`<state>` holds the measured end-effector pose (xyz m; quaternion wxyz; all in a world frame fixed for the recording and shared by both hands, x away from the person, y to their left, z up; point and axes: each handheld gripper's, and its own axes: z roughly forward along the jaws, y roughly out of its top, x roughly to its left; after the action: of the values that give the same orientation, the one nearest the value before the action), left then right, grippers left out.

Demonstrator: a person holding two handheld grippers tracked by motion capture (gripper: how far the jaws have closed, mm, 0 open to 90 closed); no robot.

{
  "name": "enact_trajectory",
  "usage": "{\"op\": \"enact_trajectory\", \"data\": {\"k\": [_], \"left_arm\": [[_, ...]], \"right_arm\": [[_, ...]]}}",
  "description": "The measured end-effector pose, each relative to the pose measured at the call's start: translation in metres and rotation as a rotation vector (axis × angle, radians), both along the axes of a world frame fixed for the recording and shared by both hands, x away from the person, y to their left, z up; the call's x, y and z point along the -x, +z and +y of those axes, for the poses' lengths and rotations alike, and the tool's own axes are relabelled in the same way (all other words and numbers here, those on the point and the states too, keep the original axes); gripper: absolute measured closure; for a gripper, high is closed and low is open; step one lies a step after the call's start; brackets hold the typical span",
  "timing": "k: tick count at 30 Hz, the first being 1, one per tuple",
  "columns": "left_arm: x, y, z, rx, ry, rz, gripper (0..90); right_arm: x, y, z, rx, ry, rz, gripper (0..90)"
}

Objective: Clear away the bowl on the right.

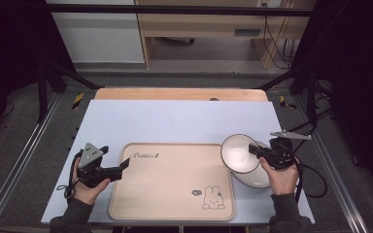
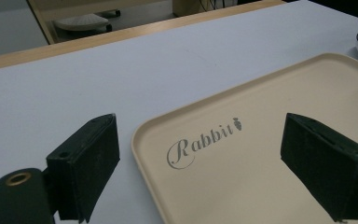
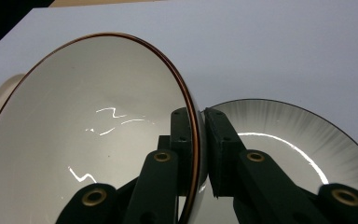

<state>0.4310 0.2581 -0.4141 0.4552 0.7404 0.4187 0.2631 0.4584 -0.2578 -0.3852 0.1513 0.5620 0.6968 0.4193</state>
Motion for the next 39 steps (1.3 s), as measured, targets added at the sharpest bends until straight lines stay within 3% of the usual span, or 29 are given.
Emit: {"op": "enact_trajectory", "data": {"k": [26,39], "left_arm": [[0.001,0.001,0.000,0.003,-0.002,0.001,11.2],[0.001,0.001,0.000,0.002,-0.004,0.001,11.2]], "right_arm": [[-0.014,0.014,0.043,0.001,0.088,-0.022,82.1],[-0.023,0.013,0.066,0.011,0.125,-0.025,82.1]]}}
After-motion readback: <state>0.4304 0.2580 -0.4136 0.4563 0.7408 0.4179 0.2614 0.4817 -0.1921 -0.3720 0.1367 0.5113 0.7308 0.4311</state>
